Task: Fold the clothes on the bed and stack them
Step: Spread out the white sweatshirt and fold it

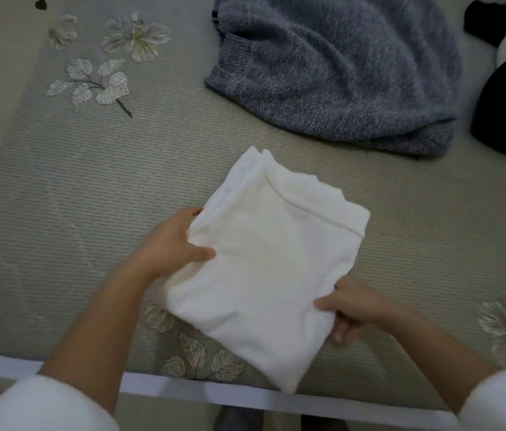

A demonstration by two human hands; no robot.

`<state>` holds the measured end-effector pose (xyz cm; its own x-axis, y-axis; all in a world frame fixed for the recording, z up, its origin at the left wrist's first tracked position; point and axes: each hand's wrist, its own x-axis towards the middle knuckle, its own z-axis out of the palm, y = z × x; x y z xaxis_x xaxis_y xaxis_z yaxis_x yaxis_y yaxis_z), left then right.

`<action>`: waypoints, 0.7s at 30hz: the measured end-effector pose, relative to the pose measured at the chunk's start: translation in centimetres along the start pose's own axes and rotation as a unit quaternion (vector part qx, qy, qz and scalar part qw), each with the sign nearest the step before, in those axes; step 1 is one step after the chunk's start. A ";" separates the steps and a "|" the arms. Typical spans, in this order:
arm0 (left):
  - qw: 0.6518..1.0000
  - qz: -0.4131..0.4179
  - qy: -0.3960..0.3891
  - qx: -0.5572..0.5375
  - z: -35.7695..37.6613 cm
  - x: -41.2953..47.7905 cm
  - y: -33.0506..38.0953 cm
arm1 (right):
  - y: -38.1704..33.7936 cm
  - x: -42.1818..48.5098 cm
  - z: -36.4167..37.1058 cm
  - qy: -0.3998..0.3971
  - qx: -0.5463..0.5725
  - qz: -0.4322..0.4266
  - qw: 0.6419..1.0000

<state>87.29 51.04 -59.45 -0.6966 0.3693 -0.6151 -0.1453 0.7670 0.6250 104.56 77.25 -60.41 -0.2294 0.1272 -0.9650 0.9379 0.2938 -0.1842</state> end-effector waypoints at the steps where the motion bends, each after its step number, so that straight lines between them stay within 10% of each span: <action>1: 0.998 0.008 -0.001 0.058 -0.2 0.4 0.6 | 0.3 -0.6 0.9 -0.062 -0.079 0.016 0.995; 5: 0.950 0.065 0.166 0.258 2.1 0.8 2.1 | -0.8 -0.5 1.2 0.092 -0.226 -0.147 0.959; 10: 0.933 -0.046 0.356 0.019 7.8 -4.2 -0.8 | -5.0 2.4 -2.5 0.375 -0.101 -0.276 0.879; 21: 0.809 -0.258 0.203 -0.488 10.6 -7.8 -4.4 | -6.1 4.8 -4.9 0.262 0.067 -0.127 0.954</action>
<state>100.87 50.34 -62.52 -0.5112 -0.2217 -0.8304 -0.8374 -0.0890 0.5393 96.49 80.76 -62.99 -0.5196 0.5343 -0.6668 0.8515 0.2593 -0.4557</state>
